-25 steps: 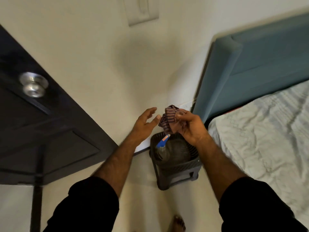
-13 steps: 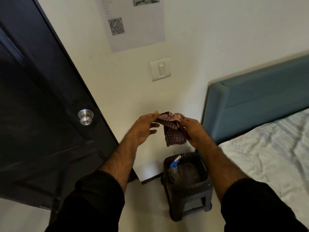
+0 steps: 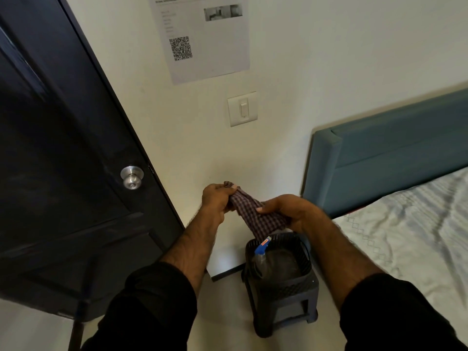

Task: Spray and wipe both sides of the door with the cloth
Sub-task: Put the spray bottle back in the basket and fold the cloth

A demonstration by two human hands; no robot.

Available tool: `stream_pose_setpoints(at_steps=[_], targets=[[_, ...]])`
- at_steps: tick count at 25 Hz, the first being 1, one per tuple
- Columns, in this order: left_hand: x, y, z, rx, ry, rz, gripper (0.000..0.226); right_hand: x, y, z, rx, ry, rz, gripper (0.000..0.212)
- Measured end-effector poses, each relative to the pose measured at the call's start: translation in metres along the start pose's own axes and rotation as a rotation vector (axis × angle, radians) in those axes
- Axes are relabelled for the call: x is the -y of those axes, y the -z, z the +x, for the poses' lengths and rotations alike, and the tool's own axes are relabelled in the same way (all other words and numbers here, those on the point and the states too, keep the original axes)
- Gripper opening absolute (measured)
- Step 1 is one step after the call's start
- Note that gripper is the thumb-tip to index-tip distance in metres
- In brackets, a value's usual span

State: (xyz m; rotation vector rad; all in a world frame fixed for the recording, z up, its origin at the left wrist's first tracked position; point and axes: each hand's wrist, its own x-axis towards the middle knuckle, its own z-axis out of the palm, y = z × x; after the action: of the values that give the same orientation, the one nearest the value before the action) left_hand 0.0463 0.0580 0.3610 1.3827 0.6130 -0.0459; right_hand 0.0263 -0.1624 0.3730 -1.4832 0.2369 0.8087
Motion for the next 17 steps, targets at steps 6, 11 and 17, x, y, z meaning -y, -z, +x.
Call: stream_pose_setpoints(at_steps=[6,11,17], targets=[[0.000,0.008,-0.013,0.155,-0.300,0.691,0.050,0.021,-0.007,0.006,-0.207,0.170,0.225,0.045],[-0.002,-0.003,-0.026,0.407,-0.761,0.771,0.055,0.045,0.000,-0.012,-0.154,0.052,-0.251,0.044],[-0.017,-0.021,-0.021,0.546,-0.592,0.760,0.066,0.063,0.008,-0.032,-0.060,0.240,-1.026,0.096]])
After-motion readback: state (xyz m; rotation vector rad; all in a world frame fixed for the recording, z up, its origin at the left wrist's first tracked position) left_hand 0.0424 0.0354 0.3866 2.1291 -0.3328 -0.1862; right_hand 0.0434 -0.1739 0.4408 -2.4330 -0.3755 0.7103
